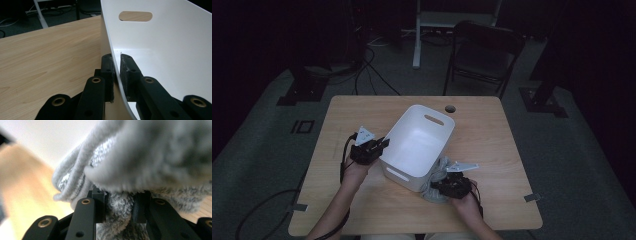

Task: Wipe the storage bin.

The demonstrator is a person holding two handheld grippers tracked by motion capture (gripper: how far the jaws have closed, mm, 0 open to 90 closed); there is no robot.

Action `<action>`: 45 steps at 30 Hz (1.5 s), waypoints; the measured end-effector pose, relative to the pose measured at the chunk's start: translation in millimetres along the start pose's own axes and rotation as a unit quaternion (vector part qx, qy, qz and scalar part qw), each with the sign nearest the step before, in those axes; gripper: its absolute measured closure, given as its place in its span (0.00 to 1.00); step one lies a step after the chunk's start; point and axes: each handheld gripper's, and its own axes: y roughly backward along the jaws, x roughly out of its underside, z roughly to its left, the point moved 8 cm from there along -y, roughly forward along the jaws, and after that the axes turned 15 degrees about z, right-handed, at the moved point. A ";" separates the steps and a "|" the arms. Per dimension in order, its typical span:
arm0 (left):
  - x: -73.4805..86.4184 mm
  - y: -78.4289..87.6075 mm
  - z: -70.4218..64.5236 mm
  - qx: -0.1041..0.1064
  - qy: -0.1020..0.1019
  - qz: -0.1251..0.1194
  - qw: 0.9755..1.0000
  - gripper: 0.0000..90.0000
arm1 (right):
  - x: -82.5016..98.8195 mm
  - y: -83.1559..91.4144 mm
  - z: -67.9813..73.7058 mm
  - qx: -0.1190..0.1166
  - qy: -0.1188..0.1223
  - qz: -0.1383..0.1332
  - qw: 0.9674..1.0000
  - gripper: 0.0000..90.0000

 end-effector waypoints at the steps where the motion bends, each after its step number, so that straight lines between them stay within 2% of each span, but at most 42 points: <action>1: 0.0 0.1 -0.1 -0.002 -0.002 0.000 1.000 0.91 | -2.0 7.1 7.6 -0.011 0.013 -0.013 1.000 0.77; 2: -0.1 0.1 -0.2 -0.004 -0.003 0.001 1.000 0.91 | -4.8 16.2 16.2 -0.023 0.024 -0.032 0.999 0.77; 4: 0.0 0.1 -0.3 -0.002 -0.002 0.000 1.000 0.91 | -12.2 37.0 33.7 -0.053 0.048 -0.085 0.994 0.74; 6: 0.1 0.1 -1.3 -0.002 -0.006 0.002 1.000 0.91 | -18.4 51.7 46.3 -0.067 0.062 -0.123 0.988 0.61; 7: 0.2 0.1 -1.6 -0.001 -0.007 0.003 1.000 0.91 | -20.4 54.9 49.6 -0.067 0.062 -0.135 0.987 0.56; 9: 0.1 0.0 -2.0 -0.001 -0.008 0.003 1.000 0.91 | -22.2 53.8 52.3 -0.059 0.055 -0.146 0.986 0.48; 10: 0.2 0.1 -2.3 -0.001 -0.010 0.004 1.000 0.91 | -22.3 52.3 52.7 -0.049 0.053 -0.150 0.986 0.48; 12: 0.3 0.3 -3.2 -0.002 -0.013 0.006 1.000 0.91 | -23.4 48.9 52.3 -0.009 0.053 -0.144 0.988 0.43; 16: 0.0 -0.1 -4.4 0.001 -0.015 0.008 1.000 0.91 | -25.1 46.0 49.1 0.014 0.039 -0.152 0.988 0.41; 17: 0.2 -0.1 -4.4 0.003 -0.017 0.006 1.000 0.91 | -25.1 40.9 43.4 0.009 0.029 -0.146 0.989 0.41; 18: 0.3 0.0 -4.5 0.003 -0.018 0.005 1.000 0.91 | -25.1 40.9 43.4 0.009 0.029 -0.146 0.989 0.41; 19: 0.2 -0.1 -4.7 0.003 -0.018 0.005 1.000 0.91 | -24.0 36.9 38.9 0.001 0.025 -0.138 0.990 0.40; 23: -0.1 -0.4 -5.1 0.000 -0.019 0.005 1.000 0.91 | -18.6 25.0 30.0 -0.006 0.027 -0.111 0.993 0.39; 25: -0.1 -0.4 -5.1 -0.001 -0.019 0.005 1.000 0.91 | -16.8 21.2 27.3 -0.007 0.027 -0.105 0.994 0.38; 28: -0.6 -0.8 -5.4 -0.002 -0.023 0.007 1.000 0.91 | -8.7 1.4 17.1 -0.003 0.029 -0.061 0.998 0.33; 31: -0.6 -0.9 -5.3 0.000 -0.023 0.008 1.000 0.90 | -3.2 -9.6 11.3 -0.003 0.030 -0.034 0.999 0.33; 33: -0.6 -0.9 -4.9 0.000 -0.022 0.009 1.000 0.90 | 4.3 -22.5 5.1 0.005 0.035 0.008 0.999 0.35; 34: -0.7 -1.1 -4.5 0.002 -0.020 0.007 1.000 0.90 | 6.5 -26.1 3.0 0.003 0.036 0.015 0.999 0.36; 37: -1.6 -2.1 -4.2 0.003 -0.020 0.007 1.000 0.90 | 8.5 -25.8 -1.5 0.003 0.052 0.035 0.998 0.49; 38: -2.0 -2.5 -4.2 0.003 -0.021 0.007 1.000 0.90 | 8.8 -24.9 -1.9 0.000 0.050 0.040 0.998 0.61; 39: -2.0 -2.5 -4.2 0.003 -0.021 0.007 1.000 0.90 | 8.8 -24.9 -1.9 0.000 0.050 0.040 0.998 0.61; 40: -2.6 -3.0 -4.4 0.000 -0.023 0.008 1.000 0.90 | 9.8 -21.9 -4.8 -0.014 0.036 0.054 0.998 0.72; 43: -3.2 -3.5 -4.7 -0.003 -0.026 0.010 1.000 0.90 | 9.0 -20.3 -9.2 -0.026 0.026 0.054 0.998 0.76; 45: -3.3 -3.5 -4.9 -0.007 -0.027 0.011 1.000 0.90 | 7.3 -18.5 -11.6 -0.017 0.028 0.058 0.998 0.77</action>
